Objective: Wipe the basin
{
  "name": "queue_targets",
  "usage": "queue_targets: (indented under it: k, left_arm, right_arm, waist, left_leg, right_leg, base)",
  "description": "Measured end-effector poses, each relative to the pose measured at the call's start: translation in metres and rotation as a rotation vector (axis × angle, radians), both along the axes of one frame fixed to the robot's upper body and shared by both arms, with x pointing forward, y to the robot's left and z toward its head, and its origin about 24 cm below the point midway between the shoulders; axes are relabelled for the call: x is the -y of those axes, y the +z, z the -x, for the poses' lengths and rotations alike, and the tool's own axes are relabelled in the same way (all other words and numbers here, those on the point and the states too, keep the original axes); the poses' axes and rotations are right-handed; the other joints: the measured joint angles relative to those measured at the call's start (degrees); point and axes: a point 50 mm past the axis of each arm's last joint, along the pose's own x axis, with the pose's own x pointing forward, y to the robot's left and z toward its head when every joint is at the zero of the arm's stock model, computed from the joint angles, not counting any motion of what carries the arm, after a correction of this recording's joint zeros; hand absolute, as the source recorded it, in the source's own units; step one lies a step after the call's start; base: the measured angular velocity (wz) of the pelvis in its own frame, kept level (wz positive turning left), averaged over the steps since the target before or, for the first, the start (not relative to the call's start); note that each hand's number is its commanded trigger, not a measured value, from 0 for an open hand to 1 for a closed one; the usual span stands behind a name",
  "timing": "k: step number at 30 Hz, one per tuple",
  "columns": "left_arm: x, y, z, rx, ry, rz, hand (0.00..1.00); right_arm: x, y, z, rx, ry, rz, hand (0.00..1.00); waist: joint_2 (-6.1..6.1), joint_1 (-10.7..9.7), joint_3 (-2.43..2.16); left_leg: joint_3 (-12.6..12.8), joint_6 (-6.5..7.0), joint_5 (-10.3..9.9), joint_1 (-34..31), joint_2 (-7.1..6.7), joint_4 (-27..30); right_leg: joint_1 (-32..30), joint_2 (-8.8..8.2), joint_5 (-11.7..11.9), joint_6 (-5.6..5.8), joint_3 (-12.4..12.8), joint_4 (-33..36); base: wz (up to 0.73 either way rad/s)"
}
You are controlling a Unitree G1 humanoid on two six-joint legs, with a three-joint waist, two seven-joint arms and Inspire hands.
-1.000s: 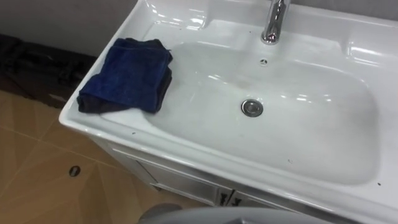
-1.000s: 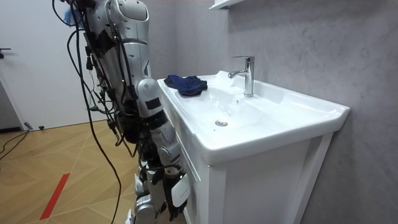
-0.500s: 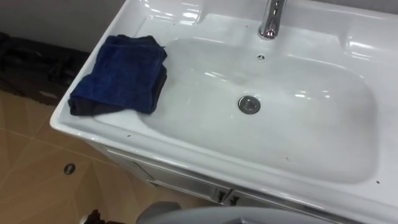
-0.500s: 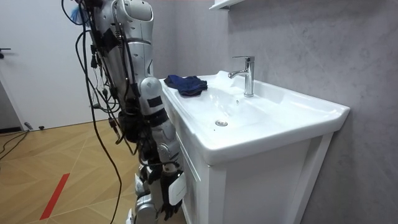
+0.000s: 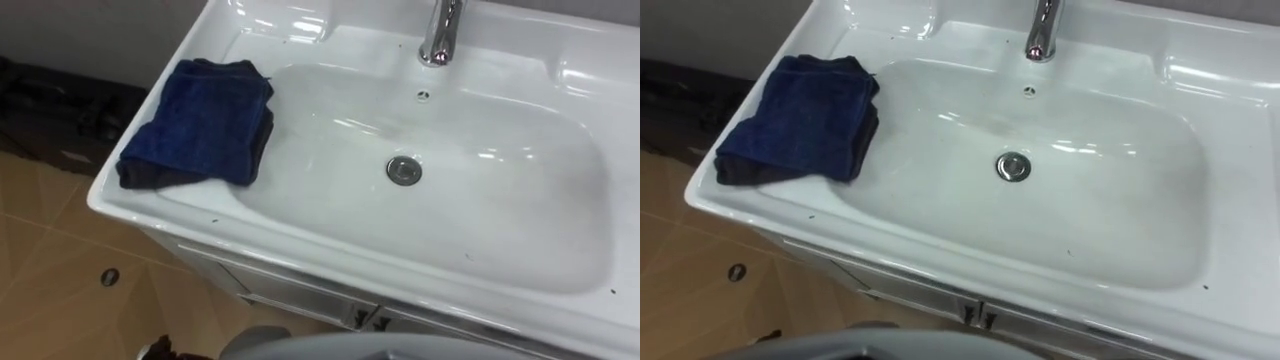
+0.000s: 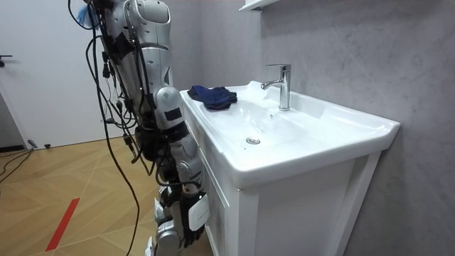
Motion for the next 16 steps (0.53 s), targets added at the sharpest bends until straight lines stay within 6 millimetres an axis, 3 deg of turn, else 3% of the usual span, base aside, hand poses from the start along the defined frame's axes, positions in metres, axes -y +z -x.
queue_targets:
  k: [12, 16]
  left_arm:
    - [0.002, -0.001, 0.004, -0.028, 0.001, 0.053, 0.0]
    - [0.003, -0.002, 0.004, -0.029, -0.003, 0.075, 0.0]
  right_arm:
    - [-0.001, 0.0, 0.01, -0.028, -0.084, 0.002, 0.0]
    - [-0.001, 0.0, 0.012, -0.032, -0.1, -0.002, 0.0]
  waist:
    - [0.65, 0.4, -0.32]
    - [0.62, 0.4, -0.31]
  left_leg:
    - [0.8, 1.29, -1.0, 0.2, 0.22, 2.1]
    - [1.4, 1.67, -1.1, 0.5, 0.15, 2.1]
  right_leg:
    - [-0.2, -0.8, 0.1, 0.11, 0.7, 2.1]
    - [-0.5, -1.09, 0.6, 0.92, 1.4, 2.7]
  base:
    - [-0.03]
    - [-0.08]
